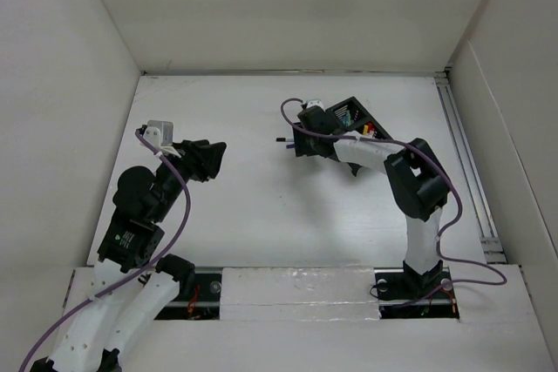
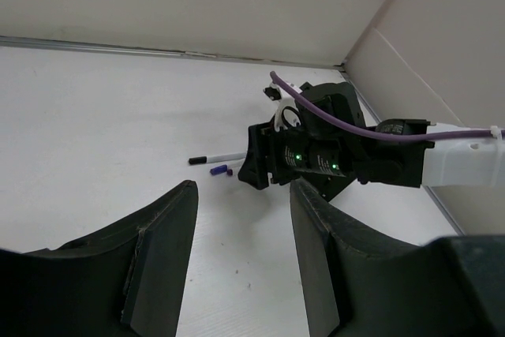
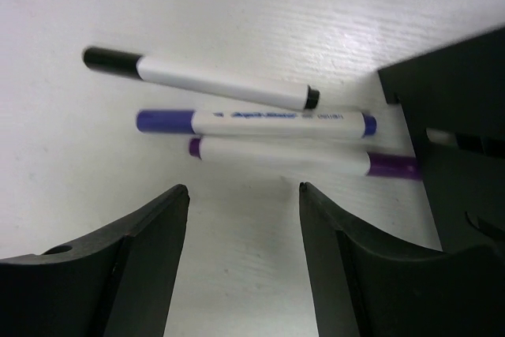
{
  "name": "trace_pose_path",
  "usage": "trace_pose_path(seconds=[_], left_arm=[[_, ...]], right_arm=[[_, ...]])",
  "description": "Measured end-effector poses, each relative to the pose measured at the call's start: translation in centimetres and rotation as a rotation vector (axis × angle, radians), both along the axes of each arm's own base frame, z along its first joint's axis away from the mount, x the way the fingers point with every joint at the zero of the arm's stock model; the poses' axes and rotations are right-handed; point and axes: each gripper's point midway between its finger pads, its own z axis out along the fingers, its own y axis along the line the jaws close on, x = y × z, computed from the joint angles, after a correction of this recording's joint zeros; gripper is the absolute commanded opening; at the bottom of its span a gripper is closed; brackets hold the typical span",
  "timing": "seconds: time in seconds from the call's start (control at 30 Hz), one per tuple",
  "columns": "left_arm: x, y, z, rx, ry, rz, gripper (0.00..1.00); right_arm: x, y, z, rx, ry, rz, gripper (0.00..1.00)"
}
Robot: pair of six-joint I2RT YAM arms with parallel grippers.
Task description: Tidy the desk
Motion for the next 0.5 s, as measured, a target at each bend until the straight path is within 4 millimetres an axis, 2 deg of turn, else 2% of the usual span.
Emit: trace_pose_path(seconds=[0.17,0.5], left_arm=[[0.0,0.0,0.0,0.0,-0.001,0.0,0.46],[0.1,0.0,0.1,-0.001,-0.002,0.0,0.46]], right_arm=[[1.2,1.1,0.6,0.013,-0.022,0.006,0.64],[2.1,0.8,0.5,0.018,-0.016,0.01,0.71]])
